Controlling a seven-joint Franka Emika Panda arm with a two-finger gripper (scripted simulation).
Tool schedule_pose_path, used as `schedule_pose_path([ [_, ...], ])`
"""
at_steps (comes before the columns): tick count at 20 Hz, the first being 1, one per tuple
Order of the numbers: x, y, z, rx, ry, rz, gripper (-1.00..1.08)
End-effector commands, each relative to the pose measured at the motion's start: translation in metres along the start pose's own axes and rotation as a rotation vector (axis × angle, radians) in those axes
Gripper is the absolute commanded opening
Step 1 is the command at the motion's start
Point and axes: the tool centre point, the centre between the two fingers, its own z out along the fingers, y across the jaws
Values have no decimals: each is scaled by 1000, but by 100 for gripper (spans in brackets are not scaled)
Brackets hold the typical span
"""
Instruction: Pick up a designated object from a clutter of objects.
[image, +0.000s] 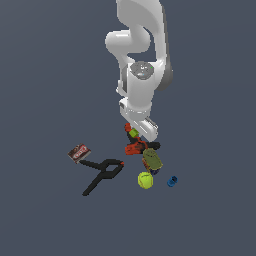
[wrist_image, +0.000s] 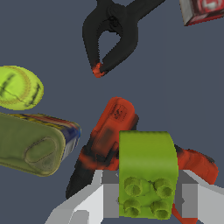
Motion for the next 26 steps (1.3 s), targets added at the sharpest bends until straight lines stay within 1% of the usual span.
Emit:
schedule_pose_path([
  [1, 6, -5, -22, 0, 1, 1, -100],
  [18, 47, -45, -178, -2, -1, 1, -100],
  [26, 62, -61, -228, -2, -3, 0, -100],
])
